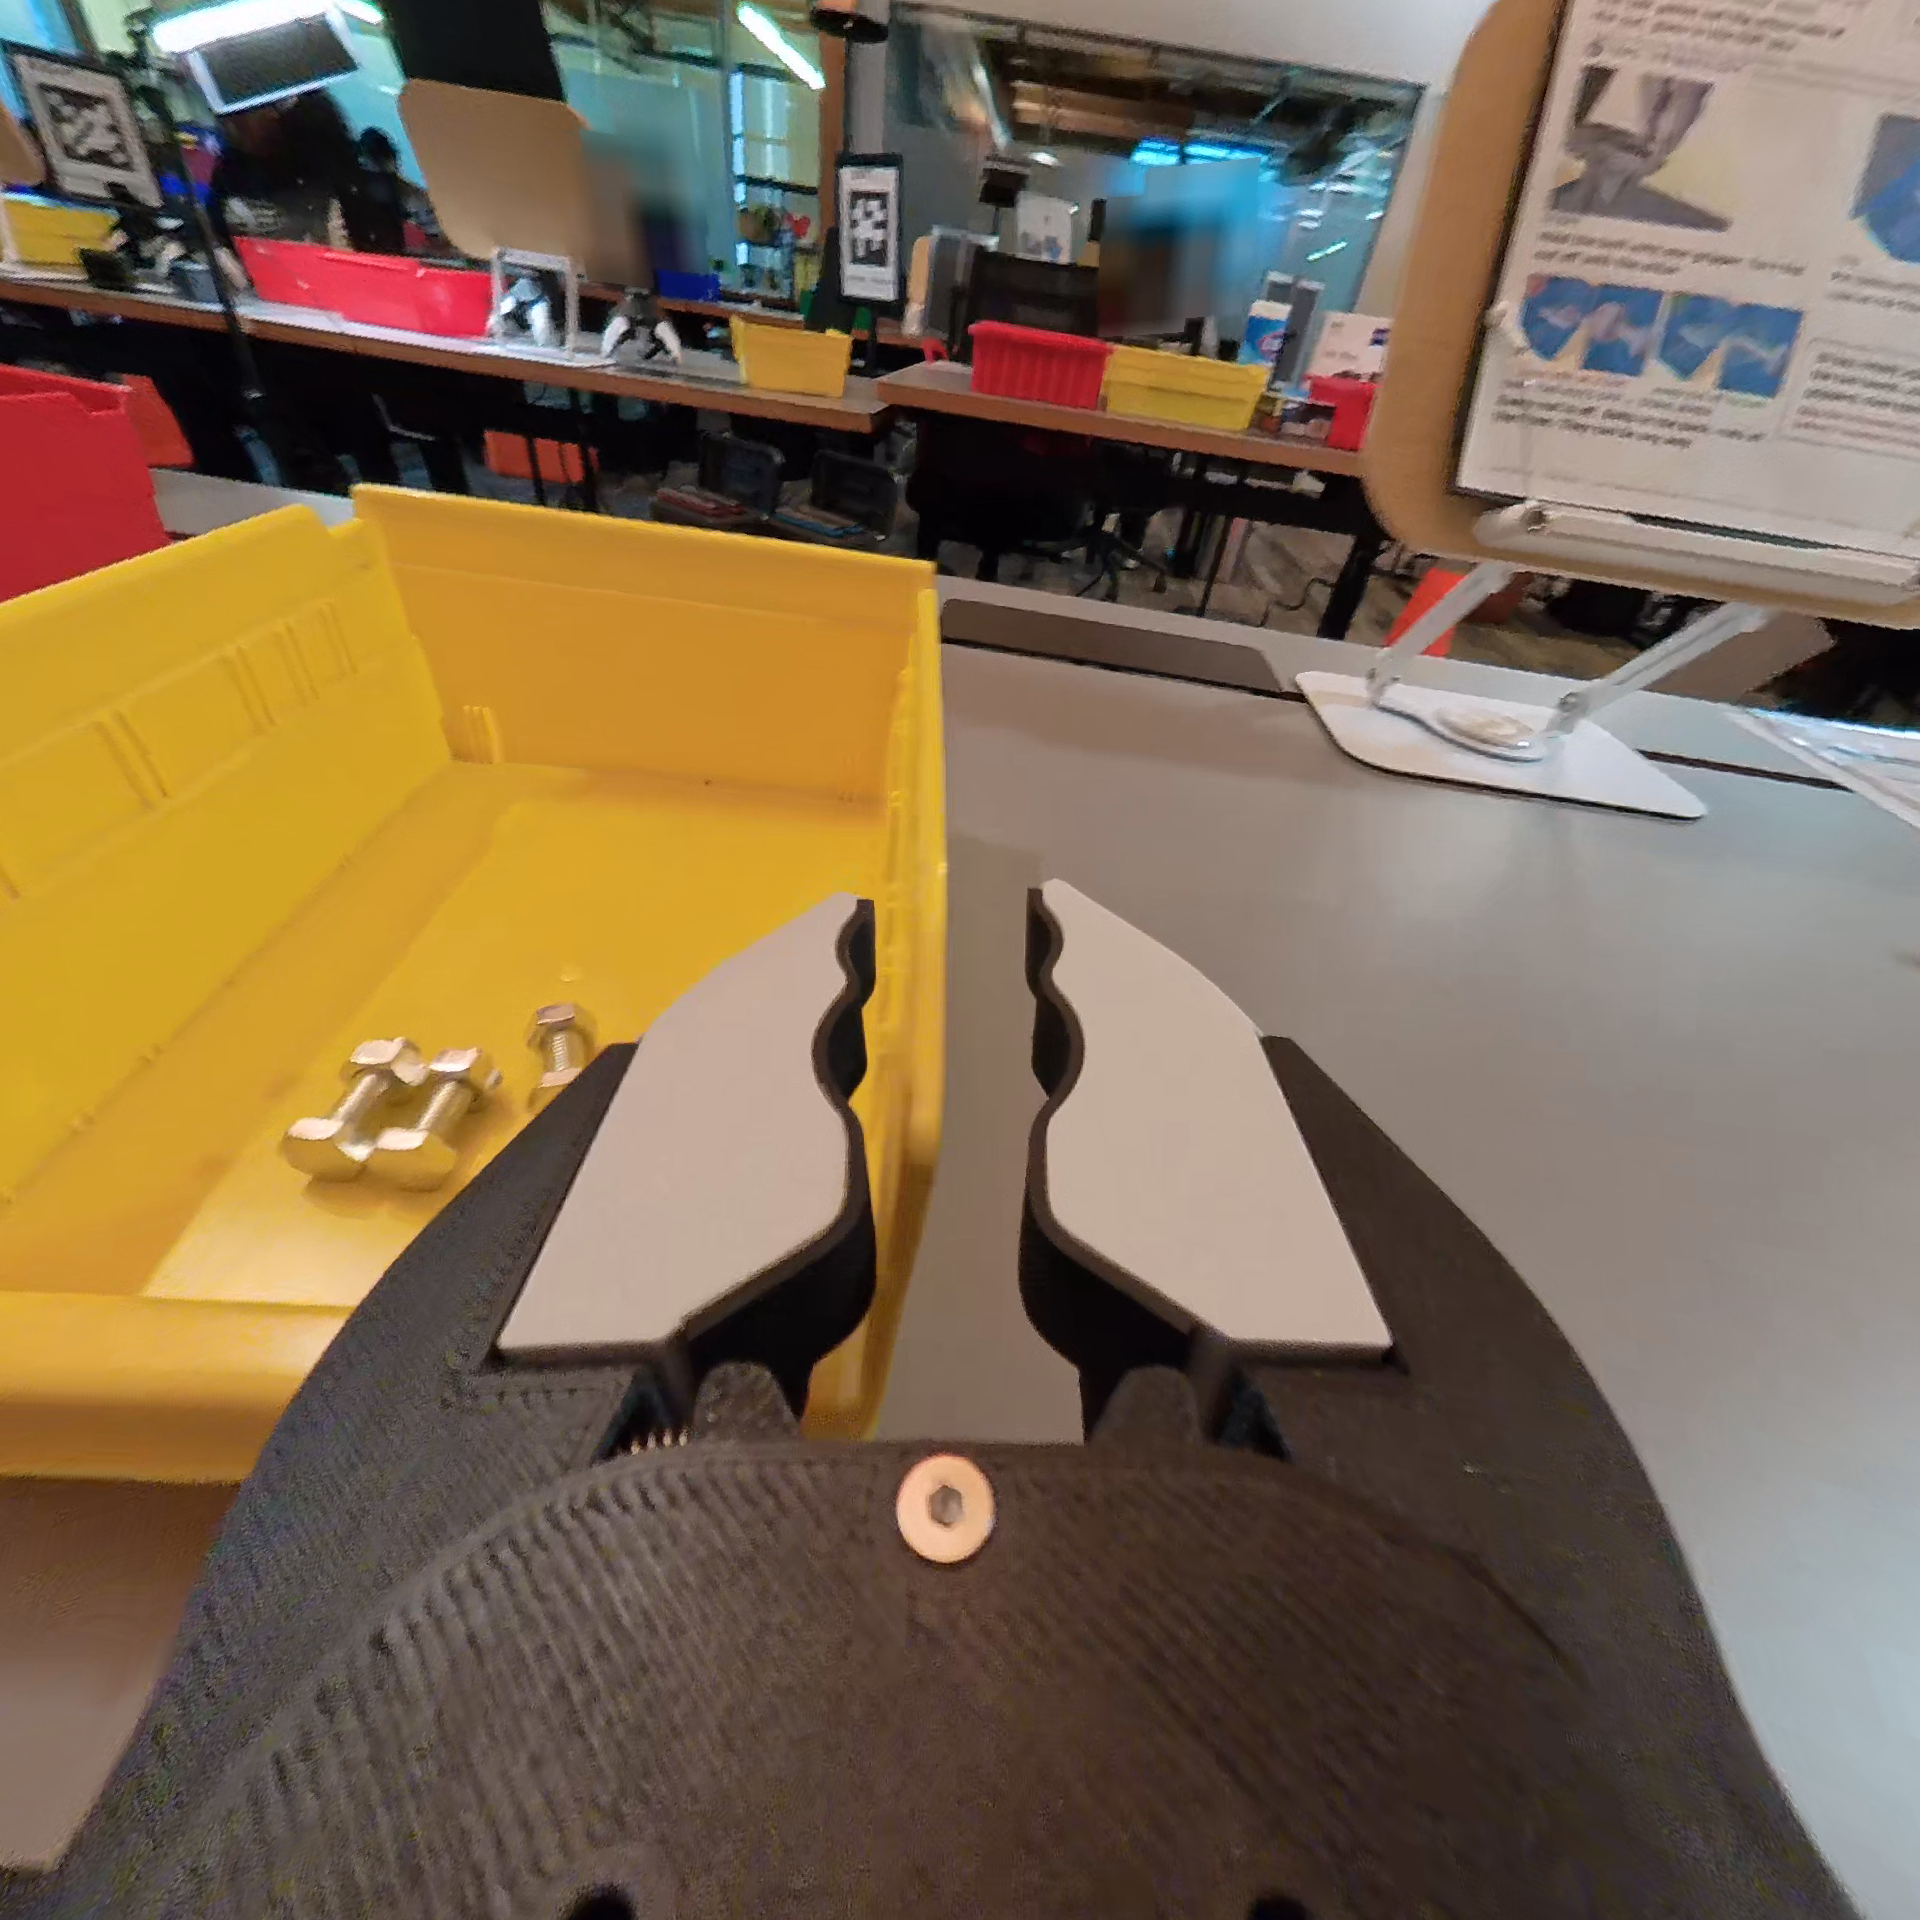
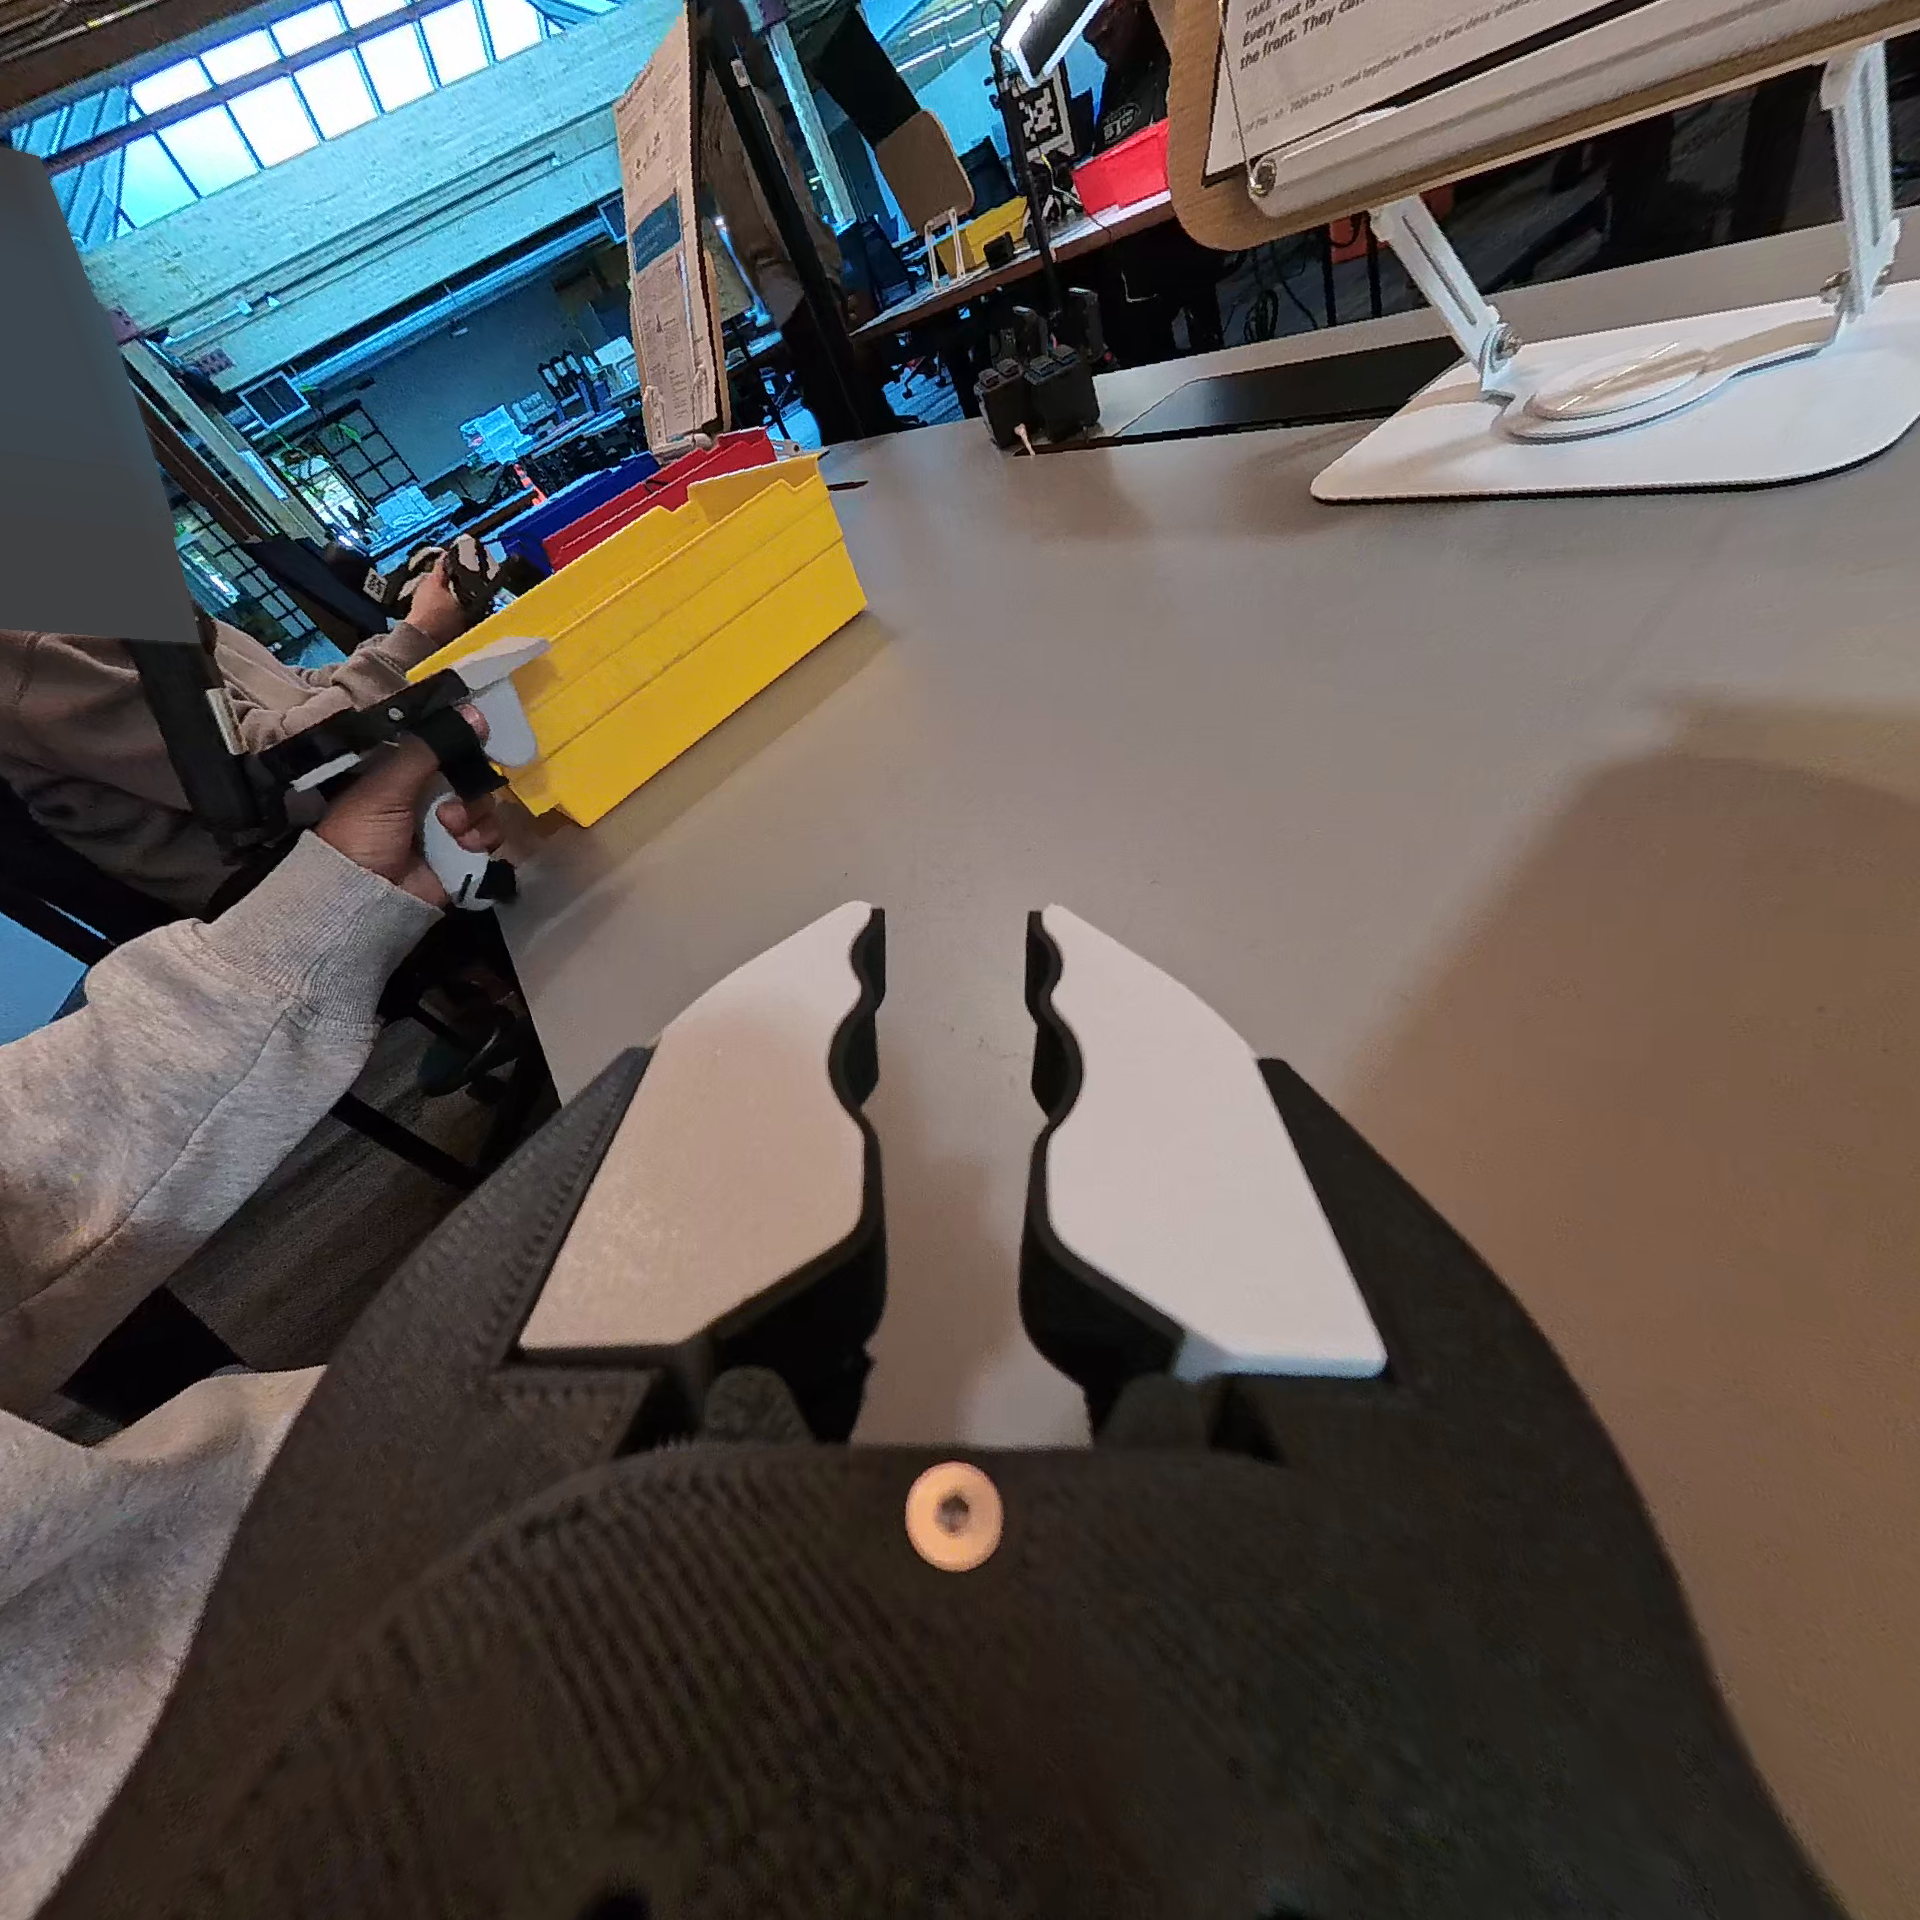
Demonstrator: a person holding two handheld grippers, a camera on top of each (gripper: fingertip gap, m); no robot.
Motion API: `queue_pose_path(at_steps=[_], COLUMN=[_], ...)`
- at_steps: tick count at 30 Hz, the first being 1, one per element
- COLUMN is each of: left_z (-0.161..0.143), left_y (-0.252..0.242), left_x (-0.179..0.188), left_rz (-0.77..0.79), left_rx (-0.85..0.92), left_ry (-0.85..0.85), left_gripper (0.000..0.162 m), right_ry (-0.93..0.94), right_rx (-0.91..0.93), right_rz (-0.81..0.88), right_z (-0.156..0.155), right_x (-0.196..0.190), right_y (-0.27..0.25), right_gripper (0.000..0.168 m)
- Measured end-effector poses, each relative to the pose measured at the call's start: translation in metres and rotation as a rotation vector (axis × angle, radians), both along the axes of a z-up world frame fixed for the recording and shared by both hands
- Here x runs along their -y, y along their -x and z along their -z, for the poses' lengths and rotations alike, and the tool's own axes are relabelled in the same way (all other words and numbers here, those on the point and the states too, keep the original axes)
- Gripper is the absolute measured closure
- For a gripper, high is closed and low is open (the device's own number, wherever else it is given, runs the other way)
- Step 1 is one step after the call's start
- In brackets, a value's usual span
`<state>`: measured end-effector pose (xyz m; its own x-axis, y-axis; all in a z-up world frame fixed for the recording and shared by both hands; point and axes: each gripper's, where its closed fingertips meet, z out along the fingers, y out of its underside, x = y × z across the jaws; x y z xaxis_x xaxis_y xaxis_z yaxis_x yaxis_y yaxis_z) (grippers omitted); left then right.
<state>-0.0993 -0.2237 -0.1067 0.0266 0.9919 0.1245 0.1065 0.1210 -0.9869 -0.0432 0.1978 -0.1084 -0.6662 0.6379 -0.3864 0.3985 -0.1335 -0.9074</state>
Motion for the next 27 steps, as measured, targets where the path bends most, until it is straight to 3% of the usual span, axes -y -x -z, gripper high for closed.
queue_pose_path(at_steps=[4,6,9,13,15,21,24,27], left_z=[-0.010,-0.016,-0.018,-0.032,-0.033,0.028,0.047,0.055], left_y=[-0.008,-0.009,-0.002,0.006,0.012,0.021,0.021,0.020], left_x=[0.030,0.042,0.046,0.033,0.038,0.082,0.104,0.101], left_rz=[-0.117,-0.117,0.000,0.269,0.312,0.259,0.200,0.239], left_rx=[-0.005,0.016,0.151,0.267,0.337,0.748,0.864,0.939], left_ry=[-0.042,-0.077,-0.125,-0.358,-0.406,-0.272,-0.150,-0.122], left_gripper=[0.134,0.125,0.131,0.131,0.135,0.129,0.134,0.139], right_ry=[-0.003,0.015,0.036,0.048,0.028,-0.025,-0.037,-0.033], right_rx=[0.003,0.007,0.018,0.030,0.017,0.001,-0.001,0.007], right_rz=[0.026,0.039,0.049,0.039,0.040,0.026,0.035,0.044], right_z=[0.001,0.000,0.001,0.001,0.001,0.004,0.005,0.006], right_x=[-0.008,-0.012,-0.017,-0.015,-0.014,-0.008,-0.009,-0.010], right_y=[0.003,0.004,0.004,0.004,0.003,0.001,0.002,0.004], right_gripper=[0.142,0.142,0.142,0.142,0.143,0.143,0.143,0.143])
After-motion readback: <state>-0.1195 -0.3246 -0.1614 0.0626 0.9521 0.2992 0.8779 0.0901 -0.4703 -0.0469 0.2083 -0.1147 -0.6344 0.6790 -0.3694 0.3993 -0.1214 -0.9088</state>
